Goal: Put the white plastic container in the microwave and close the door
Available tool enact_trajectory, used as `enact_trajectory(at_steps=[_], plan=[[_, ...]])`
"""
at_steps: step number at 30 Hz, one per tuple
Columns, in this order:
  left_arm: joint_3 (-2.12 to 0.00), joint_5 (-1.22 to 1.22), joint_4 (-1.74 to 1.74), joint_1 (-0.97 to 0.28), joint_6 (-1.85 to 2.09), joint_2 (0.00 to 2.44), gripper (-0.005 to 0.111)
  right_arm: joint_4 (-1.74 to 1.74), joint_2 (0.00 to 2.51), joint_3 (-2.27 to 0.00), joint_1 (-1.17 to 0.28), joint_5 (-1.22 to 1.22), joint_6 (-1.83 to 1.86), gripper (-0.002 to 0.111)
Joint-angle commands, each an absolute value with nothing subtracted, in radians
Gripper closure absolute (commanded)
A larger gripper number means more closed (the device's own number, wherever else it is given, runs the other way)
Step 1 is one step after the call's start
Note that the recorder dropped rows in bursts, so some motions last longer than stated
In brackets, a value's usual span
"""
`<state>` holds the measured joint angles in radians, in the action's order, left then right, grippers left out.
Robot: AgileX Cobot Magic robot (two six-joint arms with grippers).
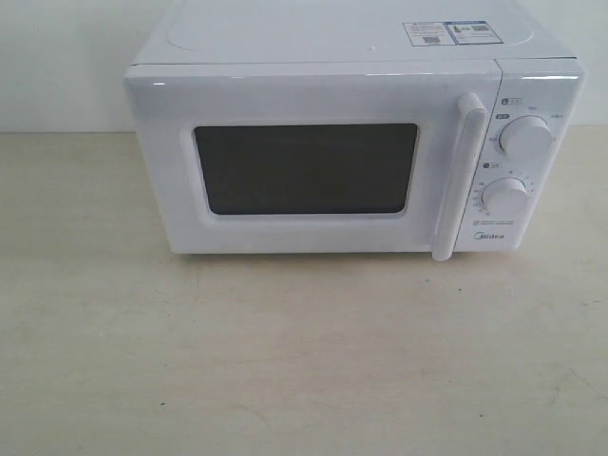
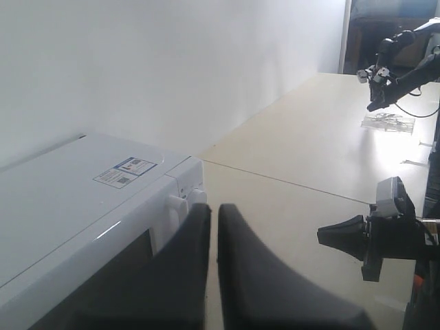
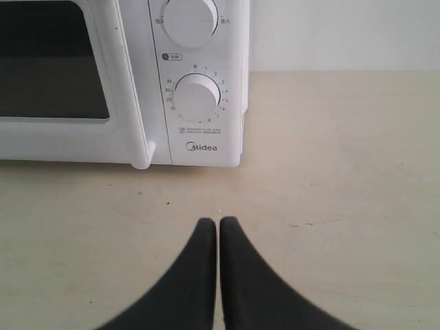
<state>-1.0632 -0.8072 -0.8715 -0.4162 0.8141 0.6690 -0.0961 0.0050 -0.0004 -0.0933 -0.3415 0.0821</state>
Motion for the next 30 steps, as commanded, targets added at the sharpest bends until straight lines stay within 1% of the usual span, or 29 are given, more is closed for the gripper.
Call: enact_trajectory(at_steps=[1, 27, 30], plan=[[-1.06, -0.809, -0.872, -0.418, 0.808, 0.665, 0.102, -0.101, 0.0, 0.0, -0.091, -0.341, 0.08, 0.108], [-1.06, -0.809, -0.872, -0.418, 0.808, 0.665, 0.102, -0.101, 0.0, 0.0, -0.091, -0.341, 0.078, 0.108], [-1.06, -0.811, -0.773, -0.416, 0.815, 0.648, 0.102, -0.101, 0.0, 0.0, -0.091, -0.341, 0.078, 0.108]])
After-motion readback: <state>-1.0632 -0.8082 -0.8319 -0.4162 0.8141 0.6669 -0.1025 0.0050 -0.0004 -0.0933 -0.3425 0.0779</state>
